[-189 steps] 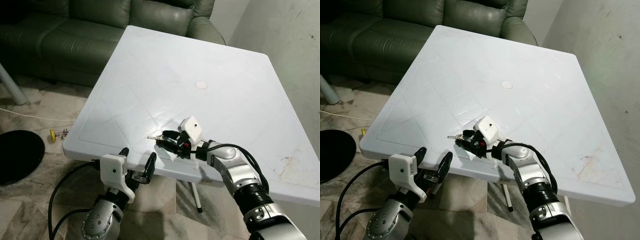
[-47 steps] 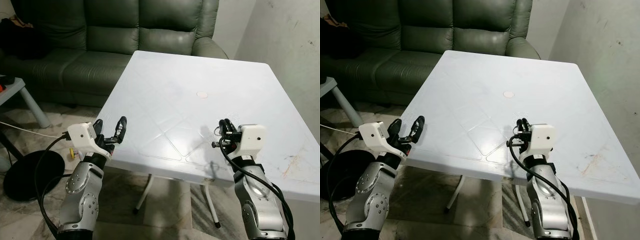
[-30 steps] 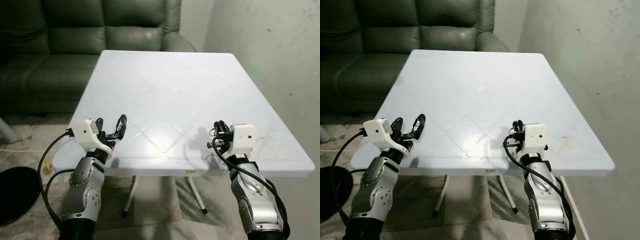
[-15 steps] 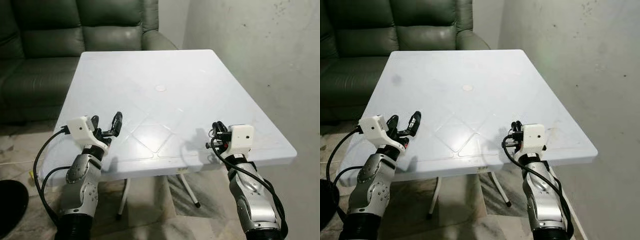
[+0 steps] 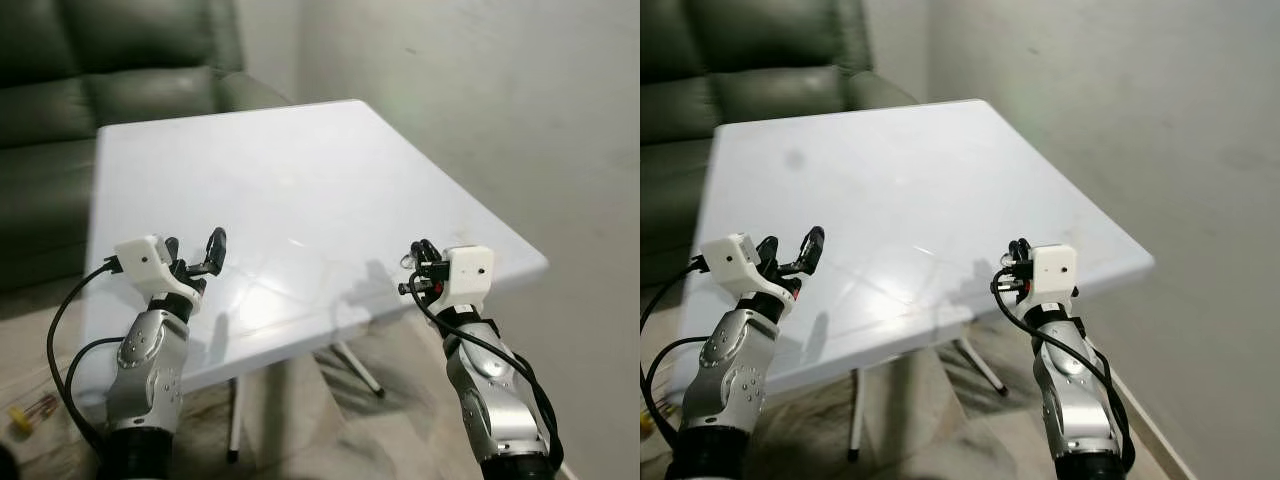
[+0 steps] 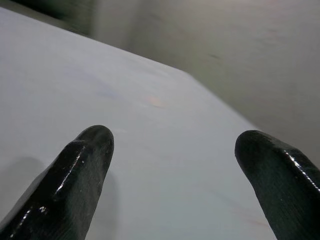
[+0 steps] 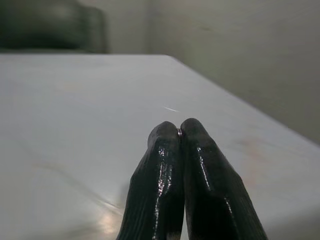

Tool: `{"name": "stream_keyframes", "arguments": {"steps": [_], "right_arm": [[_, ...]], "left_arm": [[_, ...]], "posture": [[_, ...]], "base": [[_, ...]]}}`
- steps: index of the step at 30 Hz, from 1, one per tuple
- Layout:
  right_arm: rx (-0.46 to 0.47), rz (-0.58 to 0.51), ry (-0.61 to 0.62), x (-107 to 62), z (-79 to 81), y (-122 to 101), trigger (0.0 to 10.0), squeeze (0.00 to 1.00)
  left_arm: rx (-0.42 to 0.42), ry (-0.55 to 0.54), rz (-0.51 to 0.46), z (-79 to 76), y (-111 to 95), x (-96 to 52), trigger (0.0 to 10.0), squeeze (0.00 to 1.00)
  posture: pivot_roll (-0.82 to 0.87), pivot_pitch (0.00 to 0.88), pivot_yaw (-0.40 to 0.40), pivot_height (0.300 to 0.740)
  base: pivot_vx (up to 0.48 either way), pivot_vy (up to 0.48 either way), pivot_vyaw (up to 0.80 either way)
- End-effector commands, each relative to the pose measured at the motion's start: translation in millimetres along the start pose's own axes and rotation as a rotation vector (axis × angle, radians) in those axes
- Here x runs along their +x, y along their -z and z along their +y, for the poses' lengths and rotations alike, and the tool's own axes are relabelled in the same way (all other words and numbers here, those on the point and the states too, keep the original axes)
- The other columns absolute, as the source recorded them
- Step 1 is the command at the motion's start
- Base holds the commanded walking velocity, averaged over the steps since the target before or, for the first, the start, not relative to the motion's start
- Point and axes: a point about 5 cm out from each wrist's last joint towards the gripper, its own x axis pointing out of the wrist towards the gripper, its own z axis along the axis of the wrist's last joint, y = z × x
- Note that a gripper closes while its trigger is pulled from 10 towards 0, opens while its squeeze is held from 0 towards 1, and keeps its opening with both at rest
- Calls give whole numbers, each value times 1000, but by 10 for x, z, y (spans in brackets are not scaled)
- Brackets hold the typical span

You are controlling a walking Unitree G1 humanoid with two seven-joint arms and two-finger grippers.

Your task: Hang keys on a hook

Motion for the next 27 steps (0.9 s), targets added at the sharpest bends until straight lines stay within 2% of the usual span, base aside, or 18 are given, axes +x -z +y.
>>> {"name": "stream_keyframes", "arguments": {"steps": [1, 27], "right_arm": [[3, -18, 3, 24, 6, -43, 10000, 0], [13, -21, 11, 32, 21, -66, 10000, 0]], "left_arm": [[27, -22, 9, 47, -26, 5, 10000, 0], [66, -42, 2, 71, -91, 23, 10000, 0]], "posture": [[-19, 0, -36, 740], [-15, 0, -38, 740]], "base": [[0, 0, -763], [0, 0, -763]]}}
